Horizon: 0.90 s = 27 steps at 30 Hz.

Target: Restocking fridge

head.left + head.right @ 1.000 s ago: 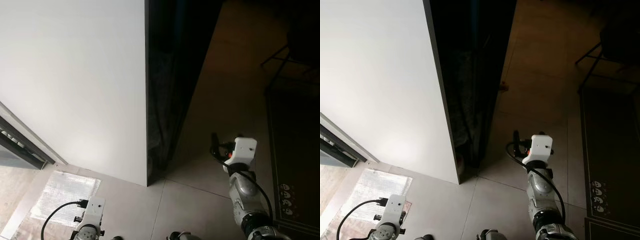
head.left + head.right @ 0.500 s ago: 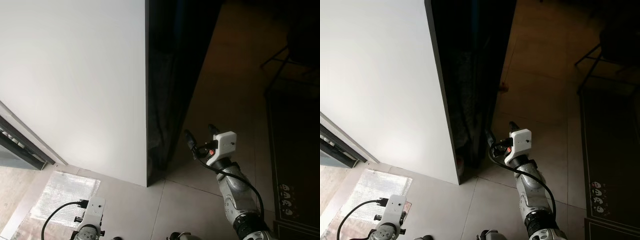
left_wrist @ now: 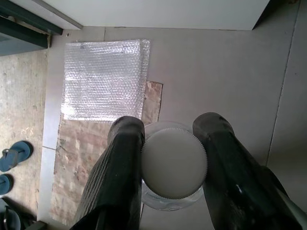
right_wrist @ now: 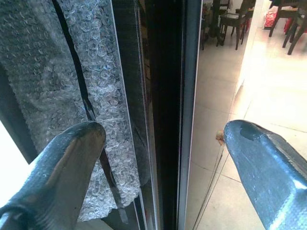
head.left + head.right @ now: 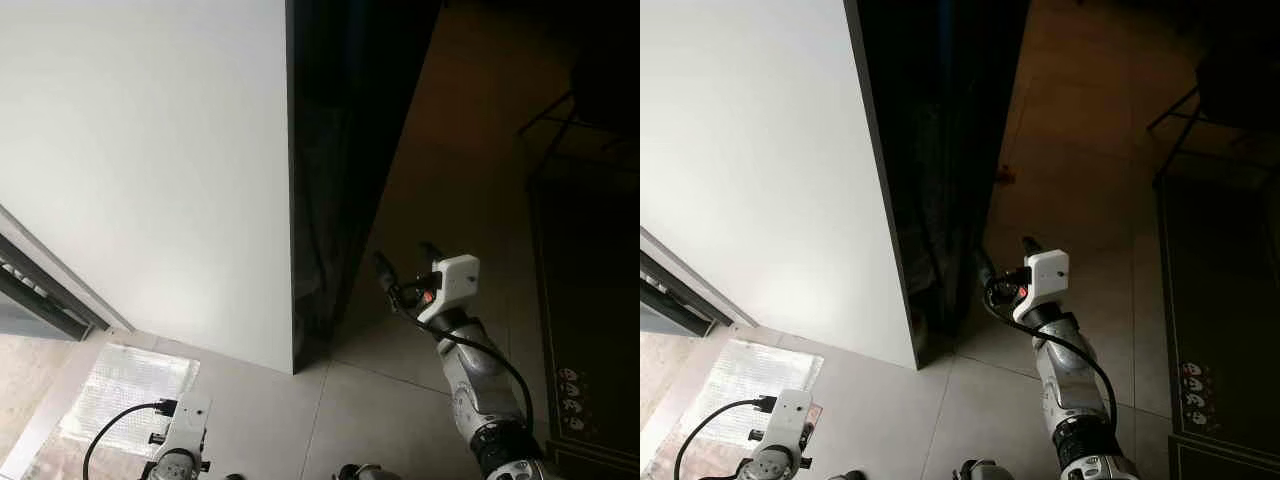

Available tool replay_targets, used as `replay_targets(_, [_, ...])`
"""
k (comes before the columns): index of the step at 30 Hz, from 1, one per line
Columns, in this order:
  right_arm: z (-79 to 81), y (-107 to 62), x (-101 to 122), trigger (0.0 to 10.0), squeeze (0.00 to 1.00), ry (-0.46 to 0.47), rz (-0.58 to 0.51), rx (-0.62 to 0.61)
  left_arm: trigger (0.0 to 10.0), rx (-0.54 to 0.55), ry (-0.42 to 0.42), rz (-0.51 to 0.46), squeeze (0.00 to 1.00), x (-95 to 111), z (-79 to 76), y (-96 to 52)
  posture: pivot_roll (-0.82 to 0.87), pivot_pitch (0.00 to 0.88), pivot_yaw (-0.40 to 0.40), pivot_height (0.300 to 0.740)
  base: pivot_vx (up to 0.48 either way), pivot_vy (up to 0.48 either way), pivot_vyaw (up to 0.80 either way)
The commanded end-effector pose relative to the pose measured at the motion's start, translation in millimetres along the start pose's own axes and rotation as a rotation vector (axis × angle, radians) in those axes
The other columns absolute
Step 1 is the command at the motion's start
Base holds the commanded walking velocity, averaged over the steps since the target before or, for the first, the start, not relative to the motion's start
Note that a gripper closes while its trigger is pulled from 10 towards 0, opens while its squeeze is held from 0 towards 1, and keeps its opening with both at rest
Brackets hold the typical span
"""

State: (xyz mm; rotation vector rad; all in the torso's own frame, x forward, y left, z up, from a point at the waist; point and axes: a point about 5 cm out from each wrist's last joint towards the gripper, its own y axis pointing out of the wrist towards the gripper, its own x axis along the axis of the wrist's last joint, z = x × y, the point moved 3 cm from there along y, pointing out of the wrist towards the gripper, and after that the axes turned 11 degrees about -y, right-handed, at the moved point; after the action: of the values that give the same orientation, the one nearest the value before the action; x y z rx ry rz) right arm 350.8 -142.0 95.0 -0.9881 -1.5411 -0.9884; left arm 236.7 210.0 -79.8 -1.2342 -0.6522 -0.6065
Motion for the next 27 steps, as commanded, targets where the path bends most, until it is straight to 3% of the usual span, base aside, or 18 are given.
replay_targets(1, [-0.9,-0.4,1.9,10.0,0.00,-0.008,0.000,0.005,10.0,0.002,-0.009,0.018,0.00,-6.8,1.8,-1.7,-0.09,0.178,-0.042,0.740,0.000,0.000,0.00])
replay_targets(27, [-2.9,-1.0,0.4,10.0,0.00,-0.021,0.016,-0.023,10.0,-0.002,-0.009,0.027,0.00,-9.8,1.4,-2.5,-0.09,0.182,-0.044,0.740,0.000,0.000,0.00])
